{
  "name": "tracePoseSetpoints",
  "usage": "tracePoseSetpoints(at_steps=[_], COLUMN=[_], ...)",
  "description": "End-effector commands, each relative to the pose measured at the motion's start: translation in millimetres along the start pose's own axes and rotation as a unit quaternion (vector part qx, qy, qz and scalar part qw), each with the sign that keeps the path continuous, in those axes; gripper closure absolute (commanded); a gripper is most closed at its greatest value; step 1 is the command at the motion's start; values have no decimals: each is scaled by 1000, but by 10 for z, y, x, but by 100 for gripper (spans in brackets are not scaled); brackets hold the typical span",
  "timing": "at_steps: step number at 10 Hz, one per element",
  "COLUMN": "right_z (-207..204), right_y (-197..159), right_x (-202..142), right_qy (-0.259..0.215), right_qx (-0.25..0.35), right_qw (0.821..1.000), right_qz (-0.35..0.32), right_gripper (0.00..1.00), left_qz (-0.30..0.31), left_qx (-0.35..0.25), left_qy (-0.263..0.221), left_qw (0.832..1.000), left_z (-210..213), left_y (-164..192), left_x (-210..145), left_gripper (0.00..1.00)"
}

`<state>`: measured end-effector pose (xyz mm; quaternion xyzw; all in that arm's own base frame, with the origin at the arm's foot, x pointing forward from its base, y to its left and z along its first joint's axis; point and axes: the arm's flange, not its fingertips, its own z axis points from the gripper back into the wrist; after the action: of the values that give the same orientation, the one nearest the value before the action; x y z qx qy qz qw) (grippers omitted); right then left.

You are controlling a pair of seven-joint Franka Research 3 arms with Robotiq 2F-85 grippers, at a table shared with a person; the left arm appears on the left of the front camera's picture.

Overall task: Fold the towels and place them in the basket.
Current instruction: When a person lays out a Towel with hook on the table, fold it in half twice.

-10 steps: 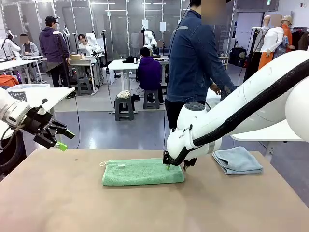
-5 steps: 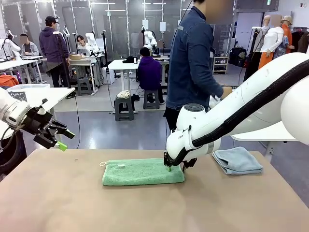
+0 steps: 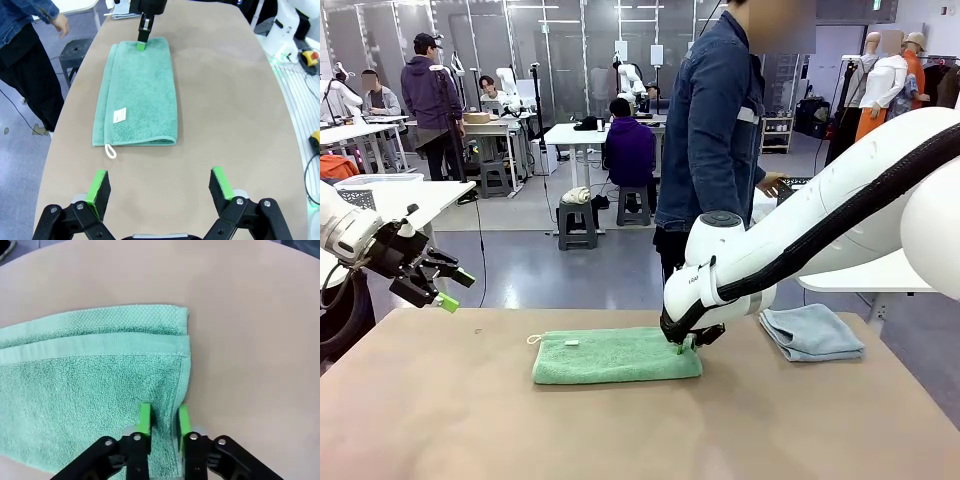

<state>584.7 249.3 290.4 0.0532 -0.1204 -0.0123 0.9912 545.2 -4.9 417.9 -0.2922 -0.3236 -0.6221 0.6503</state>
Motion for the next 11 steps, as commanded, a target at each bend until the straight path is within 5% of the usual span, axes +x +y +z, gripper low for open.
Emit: tracePoseSetpoints(at_steps=[1,11], right_z=[-99,427], right_y=[74,-523], right_x=[-9,-82], right_qy=[5,-1], right_qx=[-16,-4], right_qw=[1000,1000], right_qz=[-15,-14], right_gripper=[100,100], left_qz=[0,0], left_qx=[3,3], left_qy=[2,2], left_qw=[1000,1000], left_z=[-10,-10], left_y=[6,6], left_x=[6,6], left_gripper=[0,0])
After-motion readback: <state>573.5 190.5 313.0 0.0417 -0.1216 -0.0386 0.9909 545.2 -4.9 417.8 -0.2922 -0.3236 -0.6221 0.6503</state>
